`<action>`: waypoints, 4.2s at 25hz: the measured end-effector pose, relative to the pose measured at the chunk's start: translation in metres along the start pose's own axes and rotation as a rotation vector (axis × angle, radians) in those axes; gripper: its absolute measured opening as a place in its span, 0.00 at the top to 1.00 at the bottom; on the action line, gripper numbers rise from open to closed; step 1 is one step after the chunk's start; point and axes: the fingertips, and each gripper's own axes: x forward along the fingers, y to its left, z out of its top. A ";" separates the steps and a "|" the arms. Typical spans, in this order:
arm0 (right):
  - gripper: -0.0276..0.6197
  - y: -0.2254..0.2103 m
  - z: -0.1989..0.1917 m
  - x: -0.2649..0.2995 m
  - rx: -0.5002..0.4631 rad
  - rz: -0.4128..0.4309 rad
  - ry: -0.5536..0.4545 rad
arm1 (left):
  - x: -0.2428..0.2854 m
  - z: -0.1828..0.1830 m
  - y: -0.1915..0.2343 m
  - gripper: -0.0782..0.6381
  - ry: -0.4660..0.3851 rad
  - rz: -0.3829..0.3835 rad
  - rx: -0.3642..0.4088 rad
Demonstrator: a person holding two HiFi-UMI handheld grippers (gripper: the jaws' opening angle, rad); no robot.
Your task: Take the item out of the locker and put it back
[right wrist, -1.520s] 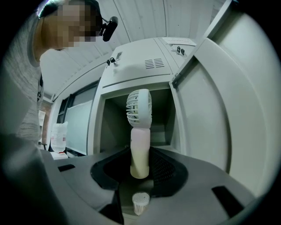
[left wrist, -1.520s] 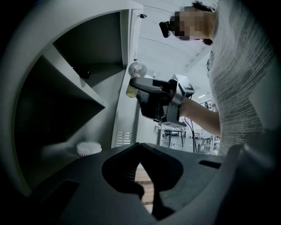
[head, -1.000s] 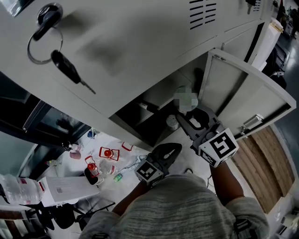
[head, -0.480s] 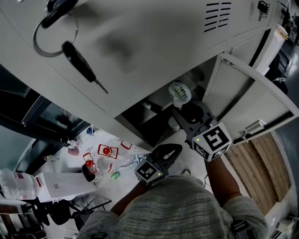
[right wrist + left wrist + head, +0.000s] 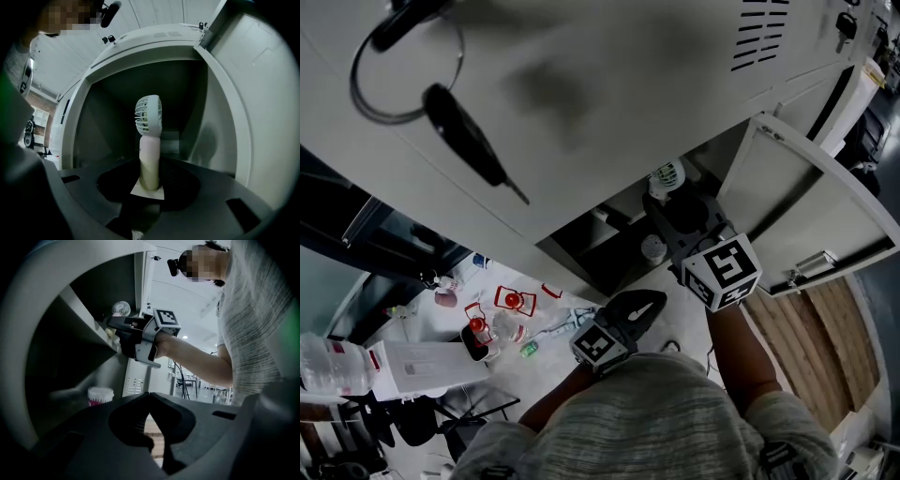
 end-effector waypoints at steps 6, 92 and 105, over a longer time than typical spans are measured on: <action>0.74 -0.007 -0.002 0.012 -0.005 -0.028 0.006 | 0.000 0.000 0.003 0.88 -0.001 -0.002 0.006; 0.92 0.065 -0.069 -0.131 0.084 0.018 0.073 | 0.014 0.030 -0.022 0.88 -0.052 -0.078 0.052; 0.92 0.067 -0.071 -0.119 0.077 0.044 0.082 | 0.013 0.031 -0.014 0.88 -0.057 -0.074 0.036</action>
